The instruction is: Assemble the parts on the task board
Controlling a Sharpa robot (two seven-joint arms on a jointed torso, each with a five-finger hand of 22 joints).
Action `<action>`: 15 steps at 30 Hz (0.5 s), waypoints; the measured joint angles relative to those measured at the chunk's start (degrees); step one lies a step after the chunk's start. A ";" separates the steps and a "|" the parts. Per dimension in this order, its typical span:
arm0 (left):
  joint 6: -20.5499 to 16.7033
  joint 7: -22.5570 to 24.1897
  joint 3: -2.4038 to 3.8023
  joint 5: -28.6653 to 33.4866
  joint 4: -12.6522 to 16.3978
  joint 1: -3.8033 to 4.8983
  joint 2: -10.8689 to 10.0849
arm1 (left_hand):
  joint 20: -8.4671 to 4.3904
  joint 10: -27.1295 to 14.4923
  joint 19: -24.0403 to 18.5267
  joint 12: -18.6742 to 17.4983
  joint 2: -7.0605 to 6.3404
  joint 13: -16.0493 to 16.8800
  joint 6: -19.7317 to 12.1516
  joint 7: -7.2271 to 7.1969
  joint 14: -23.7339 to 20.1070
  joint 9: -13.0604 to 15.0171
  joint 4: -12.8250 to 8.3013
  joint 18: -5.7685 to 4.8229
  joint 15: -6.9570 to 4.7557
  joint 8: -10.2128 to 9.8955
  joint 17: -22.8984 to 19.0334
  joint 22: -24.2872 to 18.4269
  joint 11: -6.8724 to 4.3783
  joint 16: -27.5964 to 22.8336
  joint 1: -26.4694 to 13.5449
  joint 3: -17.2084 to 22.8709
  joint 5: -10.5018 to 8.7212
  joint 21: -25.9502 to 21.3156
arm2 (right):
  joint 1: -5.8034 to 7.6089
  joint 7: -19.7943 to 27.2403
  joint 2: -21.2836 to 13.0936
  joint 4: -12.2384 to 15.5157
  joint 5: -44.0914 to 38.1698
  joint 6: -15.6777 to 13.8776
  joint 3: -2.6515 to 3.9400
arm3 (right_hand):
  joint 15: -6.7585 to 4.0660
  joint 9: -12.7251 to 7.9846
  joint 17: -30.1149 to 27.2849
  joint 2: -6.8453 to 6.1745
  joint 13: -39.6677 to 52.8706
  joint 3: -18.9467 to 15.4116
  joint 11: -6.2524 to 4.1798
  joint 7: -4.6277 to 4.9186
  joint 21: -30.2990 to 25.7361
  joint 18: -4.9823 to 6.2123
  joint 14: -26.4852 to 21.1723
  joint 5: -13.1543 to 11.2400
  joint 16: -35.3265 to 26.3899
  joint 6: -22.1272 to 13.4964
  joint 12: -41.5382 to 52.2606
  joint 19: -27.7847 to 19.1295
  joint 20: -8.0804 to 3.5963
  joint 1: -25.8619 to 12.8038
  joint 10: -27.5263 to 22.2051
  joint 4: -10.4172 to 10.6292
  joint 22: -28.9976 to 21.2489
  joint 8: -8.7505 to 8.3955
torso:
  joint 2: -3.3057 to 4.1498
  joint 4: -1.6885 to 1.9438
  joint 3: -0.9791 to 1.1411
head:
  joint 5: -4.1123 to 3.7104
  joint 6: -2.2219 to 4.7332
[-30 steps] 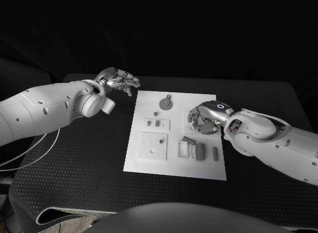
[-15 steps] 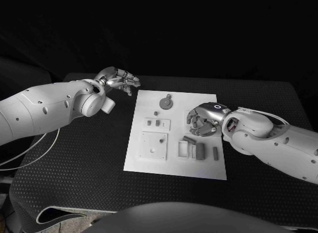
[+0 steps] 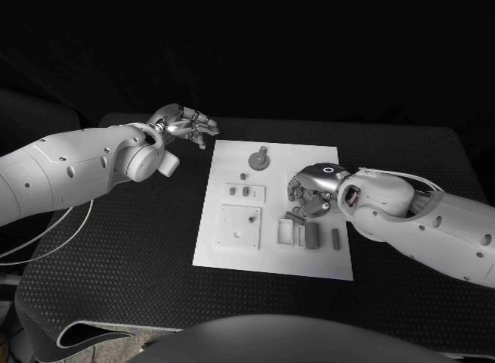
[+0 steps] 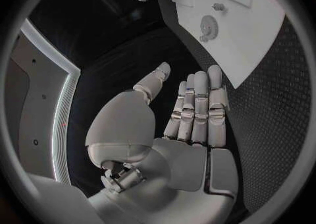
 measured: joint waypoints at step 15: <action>0.03 -0.05 -0.01 -0.02 0.05 0.00 0.05 | -0.13 0.01 0.13 0.00 0.00 -0.01 0.00 -0.01 0.00 0.01 0.00 0.00 0.00 0.00 -0.01 0.05 -0.01 0.00 0.00 0.00 0.00 0.00 | 0.00 -1.61 0.37 0.54 -2.20 4.00 -0.87 | -0.55 0.34 0.25 0.06 7.70 -0.55 -1.10 -0.89 0.00 0.12 0.20 0.00 0.38 1.94 6.95 -0.20 -0.18 -1.16 -1.76 0.87 0.34 0.21 | 0.00 -0.03 0.07 | -0.04 0.00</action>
